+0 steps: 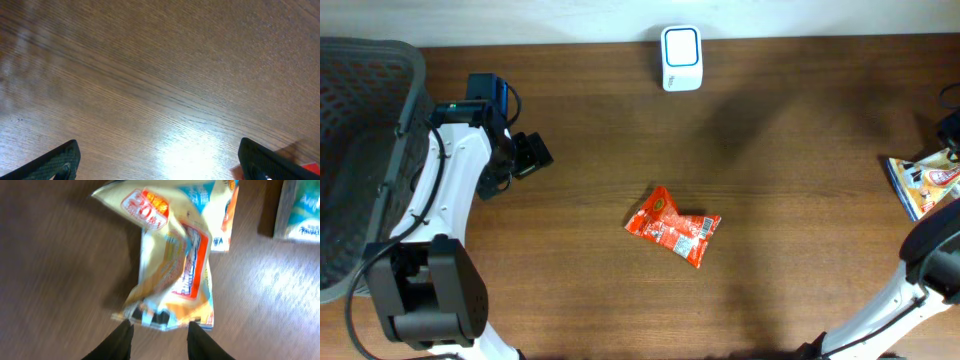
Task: Scan the item barcode
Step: 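Release the wafer package and swing the right gripper back, then lower the right gripper onto the red snack bag and grasp it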
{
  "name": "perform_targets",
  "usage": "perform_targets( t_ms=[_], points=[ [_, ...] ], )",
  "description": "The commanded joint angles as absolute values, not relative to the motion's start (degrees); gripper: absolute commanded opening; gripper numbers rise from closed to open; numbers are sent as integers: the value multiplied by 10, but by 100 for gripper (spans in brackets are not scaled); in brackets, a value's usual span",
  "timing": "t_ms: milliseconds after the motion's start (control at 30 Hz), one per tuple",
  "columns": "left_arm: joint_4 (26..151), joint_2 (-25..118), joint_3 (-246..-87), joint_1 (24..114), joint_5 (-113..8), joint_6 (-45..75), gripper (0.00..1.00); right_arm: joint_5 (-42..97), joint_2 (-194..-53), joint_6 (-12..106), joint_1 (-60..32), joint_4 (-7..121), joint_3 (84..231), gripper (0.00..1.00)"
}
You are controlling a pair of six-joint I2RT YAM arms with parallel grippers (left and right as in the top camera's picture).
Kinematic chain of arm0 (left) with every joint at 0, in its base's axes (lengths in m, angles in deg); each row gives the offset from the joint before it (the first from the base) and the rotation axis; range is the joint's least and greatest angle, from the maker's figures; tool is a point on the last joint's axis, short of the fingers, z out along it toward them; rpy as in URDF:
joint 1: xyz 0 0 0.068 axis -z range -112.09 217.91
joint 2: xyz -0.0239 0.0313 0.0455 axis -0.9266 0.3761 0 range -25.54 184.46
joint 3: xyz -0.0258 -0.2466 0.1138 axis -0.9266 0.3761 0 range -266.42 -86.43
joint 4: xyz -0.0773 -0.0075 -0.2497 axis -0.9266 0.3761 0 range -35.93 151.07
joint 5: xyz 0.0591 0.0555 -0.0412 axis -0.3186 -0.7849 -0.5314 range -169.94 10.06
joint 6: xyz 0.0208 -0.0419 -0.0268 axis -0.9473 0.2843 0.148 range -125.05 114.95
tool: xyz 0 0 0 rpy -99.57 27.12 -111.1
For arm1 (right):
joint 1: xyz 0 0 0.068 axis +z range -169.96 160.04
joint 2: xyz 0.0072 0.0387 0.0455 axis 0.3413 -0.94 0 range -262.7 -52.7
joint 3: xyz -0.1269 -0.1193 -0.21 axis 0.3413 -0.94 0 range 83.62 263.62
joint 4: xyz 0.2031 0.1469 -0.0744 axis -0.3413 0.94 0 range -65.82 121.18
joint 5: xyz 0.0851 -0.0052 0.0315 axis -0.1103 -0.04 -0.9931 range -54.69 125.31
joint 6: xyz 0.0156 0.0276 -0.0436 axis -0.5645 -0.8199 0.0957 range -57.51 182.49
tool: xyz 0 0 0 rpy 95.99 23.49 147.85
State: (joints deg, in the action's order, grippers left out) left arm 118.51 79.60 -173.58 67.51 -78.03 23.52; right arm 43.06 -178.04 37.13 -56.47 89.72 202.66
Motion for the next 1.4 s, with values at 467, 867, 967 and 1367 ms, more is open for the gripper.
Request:
perform_targets(
  t_ms=[467, 867, 967, 1367],
  points=[
    [1186, 801, -1734, 675, -784, 238, 99, 349, -1827, 437, -562, 947, 2116, 53],
    [1177, 801, -1734, 675, -782, 239, 99, 30, -1666, 657, -370, 1174, 2189, 99],
    [1194, 801, -1734, 675, -760, 238, 99, 33, -1666, 657, -307, 1166, 2147, 99],
    [1047, 803, -1559, 917, -506, 141, 98, 120, -1667, 655, -191, 1102, 1975, 99]
  ],
)
